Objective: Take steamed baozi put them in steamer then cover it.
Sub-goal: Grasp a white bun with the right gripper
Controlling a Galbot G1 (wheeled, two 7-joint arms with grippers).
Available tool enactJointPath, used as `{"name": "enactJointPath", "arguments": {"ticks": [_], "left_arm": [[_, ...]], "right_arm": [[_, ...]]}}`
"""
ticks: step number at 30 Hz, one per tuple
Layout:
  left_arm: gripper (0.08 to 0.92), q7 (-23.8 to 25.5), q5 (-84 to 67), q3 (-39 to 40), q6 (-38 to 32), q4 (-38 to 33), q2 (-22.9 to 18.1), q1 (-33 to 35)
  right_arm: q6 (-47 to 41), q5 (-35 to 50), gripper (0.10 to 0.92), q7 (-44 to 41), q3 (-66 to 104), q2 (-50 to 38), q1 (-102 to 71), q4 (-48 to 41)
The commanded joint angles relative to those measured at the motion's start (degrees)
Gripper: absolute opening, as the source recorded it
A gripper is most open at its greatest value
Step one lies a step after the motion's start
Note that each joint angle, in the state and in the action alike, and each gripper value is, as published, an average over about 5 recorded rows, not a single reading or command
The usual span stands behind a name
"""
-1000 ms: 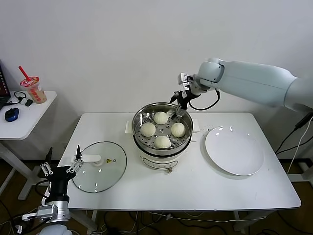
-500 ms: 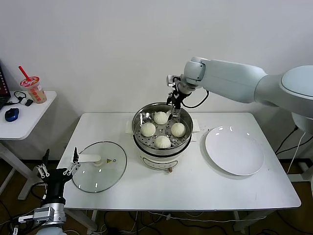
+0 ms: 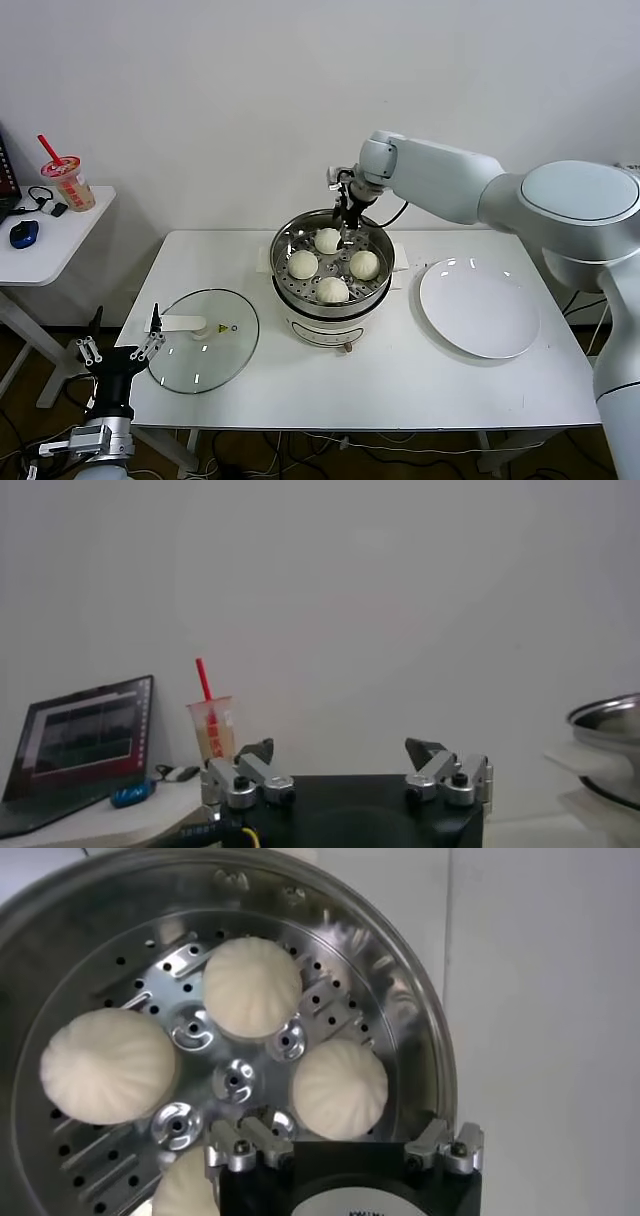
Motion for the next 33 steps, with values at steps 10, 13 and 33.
{"name": "enactJointPath", "arguments": {"ticks": [10, 13, 33], "left_arm": [[0.823, 0.0, 0.1, 0.0, -0.8, 0.6, 0.5, 0.5], [0.823, 0.0, 0.1, 0.1, -0.9, 0.7, 0.5, 0.5], [0.823, 0.0, 0.8, 0.3, -1.4, 1.3, 0.7, 0.8]], "right_arm": [[1.0, -5.1, 0.823, -0.2, 3.8, 2.9, -4.6, -6.8], [1.1, -5.2, 0.823, -0.1, 4.2, 3.3, -4.9, -7.5], [1.0, -5.9, 0.709, -0.9, 6.4, 4.0, -5.7, -8.0]]}}
